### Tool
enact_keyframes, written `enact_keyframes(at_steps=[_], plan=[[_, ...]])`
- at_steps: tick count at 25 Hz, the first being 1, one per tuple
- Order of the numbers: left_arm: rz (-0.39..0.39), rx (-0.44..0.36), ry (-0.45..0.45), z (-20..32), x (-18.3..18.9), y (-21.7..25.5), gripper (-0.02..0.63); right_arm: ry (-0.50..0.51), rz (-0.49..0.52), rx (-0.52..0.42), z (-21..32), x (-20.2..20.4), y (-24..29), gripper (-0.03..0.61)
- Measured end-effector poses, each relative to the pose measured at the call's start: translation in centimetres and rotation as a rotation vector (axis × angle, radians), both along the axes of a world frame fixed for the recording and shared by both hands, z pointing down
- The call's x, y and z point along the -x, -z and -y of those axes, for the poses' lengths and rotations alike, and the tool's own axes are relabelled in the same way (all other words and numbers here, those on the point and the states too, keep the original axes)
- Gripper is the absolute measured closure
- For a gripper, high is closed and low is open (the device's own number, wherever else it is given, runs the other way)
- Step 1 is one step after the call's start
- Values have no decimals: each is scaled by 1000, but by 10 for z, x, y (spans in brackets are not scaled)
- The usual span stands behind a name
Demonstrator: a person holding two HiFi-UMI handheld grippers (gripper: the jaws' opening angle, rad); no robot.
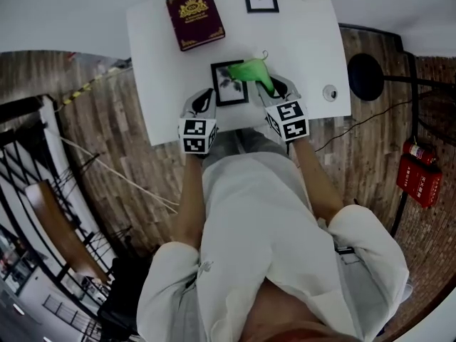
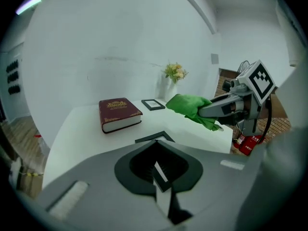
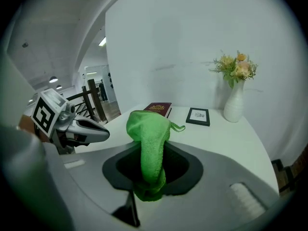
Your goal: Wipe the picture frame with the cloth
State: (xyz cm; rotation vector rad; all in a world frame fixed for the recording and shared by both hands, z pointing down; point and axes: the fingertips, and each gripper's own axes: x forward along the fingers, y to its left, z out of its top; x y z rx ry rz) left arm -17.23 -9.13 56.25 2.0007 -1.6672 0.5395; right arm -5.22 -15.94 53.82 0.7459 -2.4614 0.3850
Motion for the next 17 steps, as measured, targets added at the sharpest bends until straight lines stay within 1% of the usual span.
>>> enact_keyframes(at_steps=[7,11,17], plan=[[27,-35,32,7,-5,16,594,31,23,-7,12,2,3,489],[30,-39,31,10,-6,21,594,26,33,-2,14,4,2,491],[37,-64,20,27,2,26,594,23,42,-14,25,16,7,491]])
